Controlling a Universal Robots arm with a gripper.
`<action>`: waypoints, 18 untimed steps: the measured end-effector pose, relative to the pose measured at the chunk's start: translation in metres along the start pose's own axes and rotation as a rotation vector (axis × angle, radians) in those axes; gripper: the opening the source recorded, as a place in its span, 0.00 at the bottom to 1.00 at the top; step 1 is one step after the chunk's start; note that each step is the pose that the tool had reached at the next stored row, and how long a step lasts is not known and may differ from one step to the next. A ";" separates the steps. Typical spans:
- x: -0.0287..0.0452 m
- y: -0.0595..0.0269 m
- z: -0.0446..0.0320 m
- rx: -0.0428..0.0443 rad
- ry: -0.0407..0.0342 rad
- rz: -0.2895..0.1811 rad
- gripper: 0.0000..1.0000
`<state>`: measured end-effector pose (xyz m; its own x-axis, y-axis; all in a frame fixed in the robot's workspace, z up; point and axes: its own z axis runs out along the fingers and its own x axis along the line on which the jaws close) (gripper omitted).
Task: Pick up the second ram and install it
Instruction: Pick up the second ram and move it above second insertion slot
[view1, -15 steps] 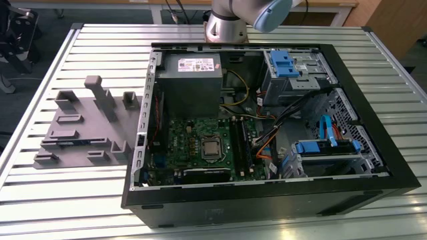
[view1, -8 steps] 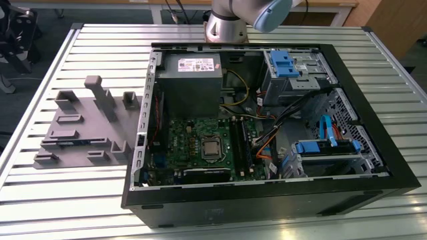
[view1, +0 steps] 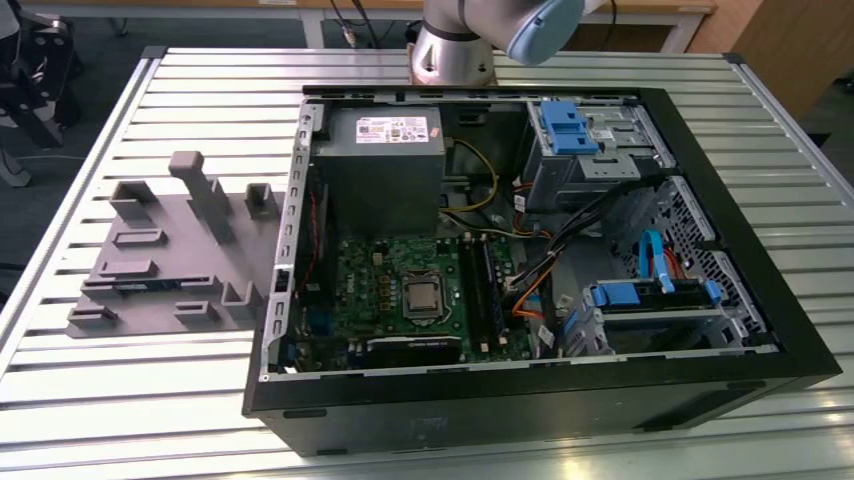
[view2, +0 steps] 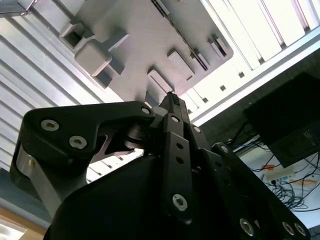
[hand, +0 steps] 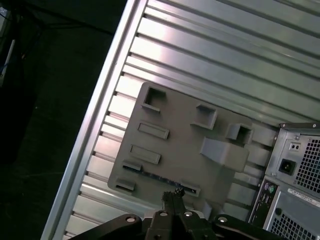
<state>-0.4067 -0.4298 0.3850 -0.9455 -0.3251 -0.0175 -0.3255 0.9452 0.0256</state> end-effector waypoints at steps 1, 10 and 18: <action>0.0001 0.0000 0.0001 -0.0001 0.0002 -0.007 0.11; 0.0008 0.0003 0.0007 -0.0013 0.0019 -0.075 0.11; 0.0013 0.0005 0.0011 -0.0024 0.0034 -0.137 0.11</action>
<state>-0.4081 -0.4298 0.3839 -0.8921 -0.4515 -0.0176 -0.4519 0.8917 0.0256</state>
